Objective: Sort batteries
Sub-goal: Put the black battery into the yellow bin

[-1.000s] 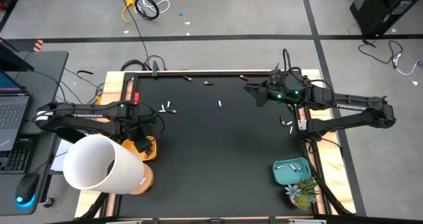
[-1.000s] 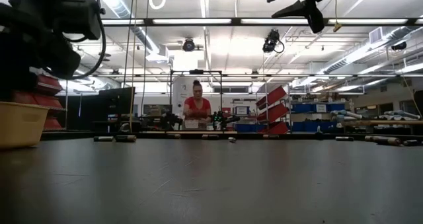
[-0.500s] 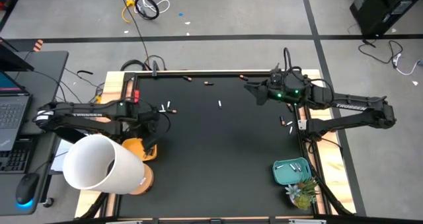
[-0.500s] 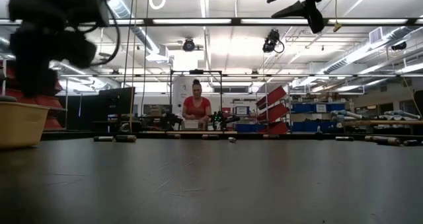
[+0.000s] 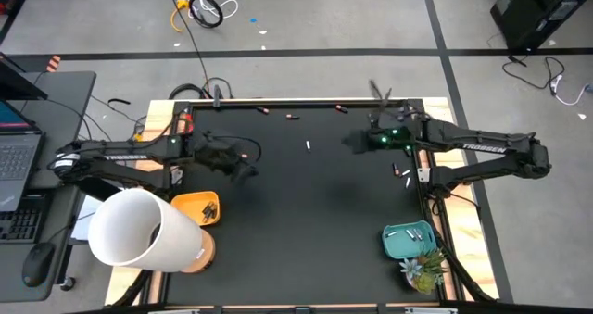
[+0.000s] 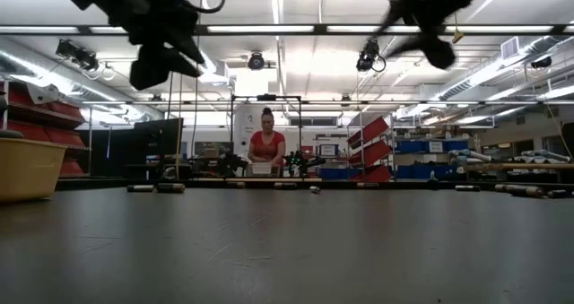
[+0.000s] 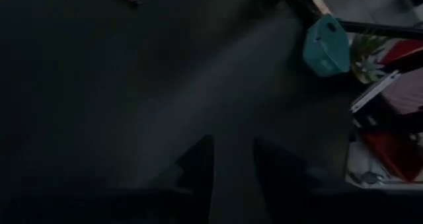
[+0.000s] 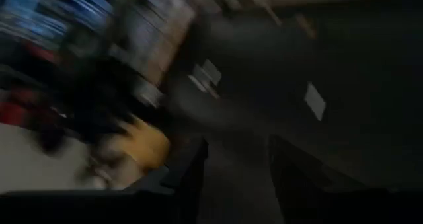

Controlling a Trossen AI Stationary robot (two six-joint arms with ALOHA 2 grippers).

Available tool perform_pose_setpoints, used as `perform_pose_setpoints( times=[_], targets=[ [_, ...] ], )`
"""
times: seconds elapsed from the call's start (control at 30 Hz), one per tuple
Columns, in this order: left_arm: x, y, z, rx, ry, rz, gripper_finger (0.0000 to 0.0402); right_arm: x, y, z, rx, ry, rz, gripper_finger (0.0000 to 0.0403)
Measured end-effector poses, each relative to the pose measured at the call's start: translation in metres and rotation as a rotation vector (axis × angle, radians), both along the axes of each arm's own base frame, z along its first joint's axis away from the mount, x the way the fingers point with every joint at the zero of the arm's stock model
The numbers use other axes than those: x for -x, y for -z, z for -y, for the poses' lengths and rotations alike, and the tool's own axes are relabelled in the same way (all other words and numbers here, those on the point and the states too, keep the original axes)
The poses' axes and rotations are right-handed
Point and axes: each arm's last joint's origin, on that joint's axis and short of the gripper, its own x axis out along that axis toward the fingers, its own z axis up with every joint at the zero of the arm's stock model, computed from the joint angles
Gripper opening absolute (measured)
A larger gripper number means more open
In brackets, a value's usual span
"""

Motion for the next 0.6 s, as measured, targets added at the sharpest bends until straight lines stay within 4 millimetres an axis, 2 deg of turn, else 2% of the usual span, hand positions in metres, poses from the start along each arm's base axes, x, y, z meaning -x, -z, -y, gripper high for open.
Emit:
perform_pose_setpoints(
  times=[0.13, 0.33, 0.43, 0.6],
  targets=[
    [-0.015, 0.005, -0.001, 0.022, 0.033, 0.034, 0.0109, 0.010, 0.011, -0.006, -0.138, -0.056, -0.258, 0.0144],
    [-0.035, 0.012, -0.003, 0.039, 0.074, 0.083, 0.0099, 0.011, 0.021, -0.005, -0.326, -0.211, -0.574, 0.0135],
    [-0.042, 0.014, -0.004, 0.047, 0.092, 0.112, 0.0097, 0.009, 0.039, -0.001, -0.456, -0.303, -0.755, 0.0135],
    [-0.048, 0.011, -0.005, 0.020, 0.106, 0.132, 0.0096, -0.003, 0.071, 0.015, -0.504, -0.451, -0.935, 0.0135]
  ],
)
